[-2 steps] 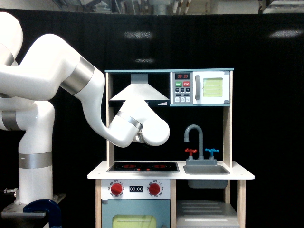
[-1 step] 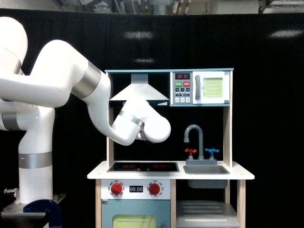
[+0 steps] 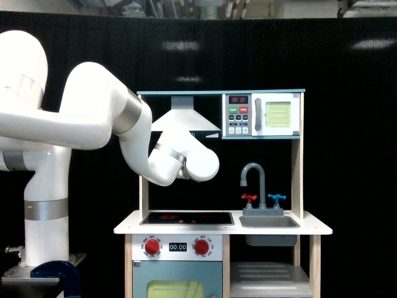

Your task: Turn on the faucet

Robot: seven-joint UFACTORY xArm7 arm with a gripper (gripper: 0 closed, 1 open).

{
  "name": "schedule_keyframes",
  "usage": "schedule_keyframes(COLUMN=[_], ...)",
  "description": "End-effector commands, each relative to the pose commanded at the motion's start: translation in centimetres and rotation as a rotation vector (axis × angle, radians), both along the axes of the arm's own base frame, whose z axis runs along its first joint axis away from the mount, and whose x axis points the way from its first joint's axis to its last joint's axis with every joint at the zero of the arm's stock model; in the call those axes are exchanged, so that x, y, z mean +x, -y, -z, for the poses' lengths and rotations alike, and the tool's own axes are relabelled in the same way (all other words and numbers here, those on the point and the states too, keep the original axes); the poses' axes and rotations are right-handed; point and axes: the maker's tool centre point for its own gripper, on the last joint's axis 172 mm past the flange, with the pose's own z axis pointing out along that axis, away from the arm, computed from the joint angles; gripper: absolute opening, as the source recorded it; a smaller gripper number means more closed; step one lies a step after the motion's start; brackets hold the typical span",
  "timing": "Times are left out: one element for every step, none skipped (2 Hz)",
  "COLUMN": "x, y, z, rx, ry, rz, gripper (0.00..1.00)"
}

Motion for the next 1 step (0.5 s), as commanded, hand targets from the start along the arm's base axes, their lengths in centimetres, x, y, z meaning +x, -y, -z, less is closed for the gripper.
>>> schedule_keyframes(x=[1.9], y=[-4.3], z=[2.0], rx=[0.0], ry=[0.0], rz=[0.0], gripper=[1.0])
